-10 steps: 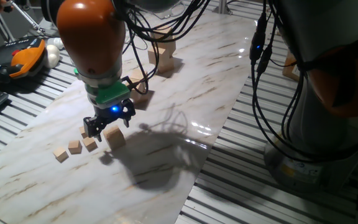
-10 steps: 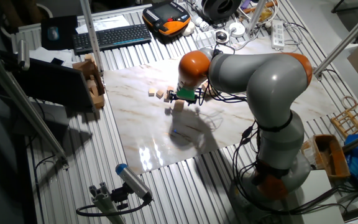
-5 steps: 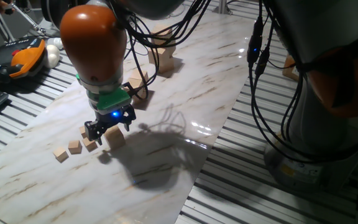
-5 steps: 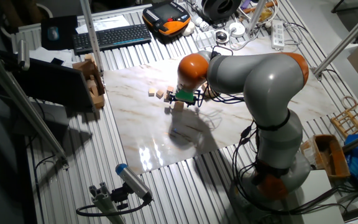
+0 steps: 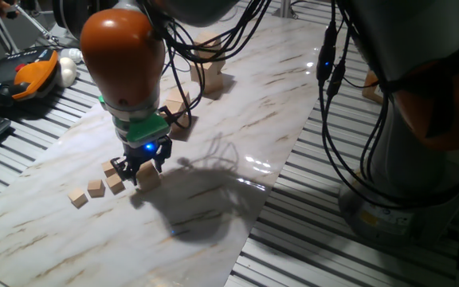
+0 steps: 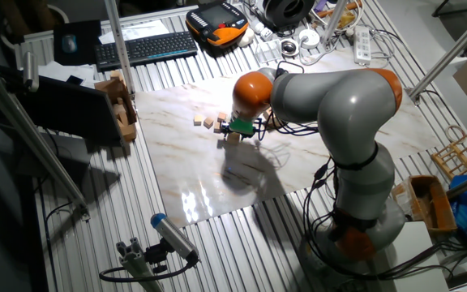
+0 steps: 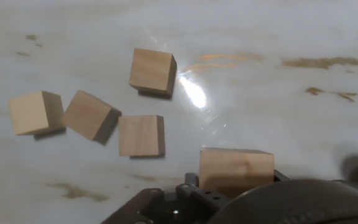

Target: Stack the blocks into a cross shape

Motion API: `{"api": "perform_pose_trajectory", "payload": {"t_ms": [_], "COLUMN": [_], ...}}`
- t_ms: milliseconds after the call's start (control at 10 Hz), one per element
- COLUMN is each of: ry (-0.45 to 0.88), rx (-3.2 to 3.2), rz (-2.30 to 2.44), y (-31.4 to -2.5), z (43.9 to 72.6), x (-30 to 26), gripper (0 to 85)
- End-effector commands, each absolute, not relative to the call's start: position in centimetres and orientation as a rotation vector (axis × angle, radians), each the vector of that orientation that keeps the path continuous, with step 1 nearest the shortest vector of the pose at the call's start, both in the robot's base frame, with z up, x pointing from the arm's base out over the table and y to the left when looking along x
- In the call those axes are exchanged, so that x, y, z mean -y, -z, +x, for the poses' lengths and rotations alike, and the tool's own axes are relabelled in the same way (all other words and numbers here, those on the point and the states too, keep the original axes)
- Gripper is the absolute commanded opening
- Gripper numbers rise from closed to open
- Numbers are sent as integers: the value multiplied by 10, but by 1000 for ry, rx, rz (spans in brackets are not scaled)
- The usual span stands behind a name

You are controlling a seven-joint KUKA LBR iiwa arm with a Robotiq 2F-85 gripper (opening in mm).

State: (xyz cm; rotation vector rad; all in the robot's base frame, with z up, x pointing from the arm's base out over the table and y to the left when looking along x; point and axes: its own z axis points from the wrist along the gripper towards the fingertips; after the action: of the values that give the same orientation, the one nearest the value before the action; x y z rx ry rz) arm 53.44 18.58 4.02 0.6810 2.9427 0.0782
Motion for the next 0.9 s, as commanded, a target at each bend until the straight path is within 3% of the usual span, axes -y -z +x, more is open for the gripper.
{"api": "perform_pose_trajectory", "payload": {"t_ms": [0, 100, 800], "ry": [-76, -62, -23], "rx": [-2948, -2950, -2974], "rz": [652, 642, 669], "y": [-41, -44, -91], "z": [534, 534, 534], "x": [-185, -185, -166], "gripper": [170, 0, 0]}}
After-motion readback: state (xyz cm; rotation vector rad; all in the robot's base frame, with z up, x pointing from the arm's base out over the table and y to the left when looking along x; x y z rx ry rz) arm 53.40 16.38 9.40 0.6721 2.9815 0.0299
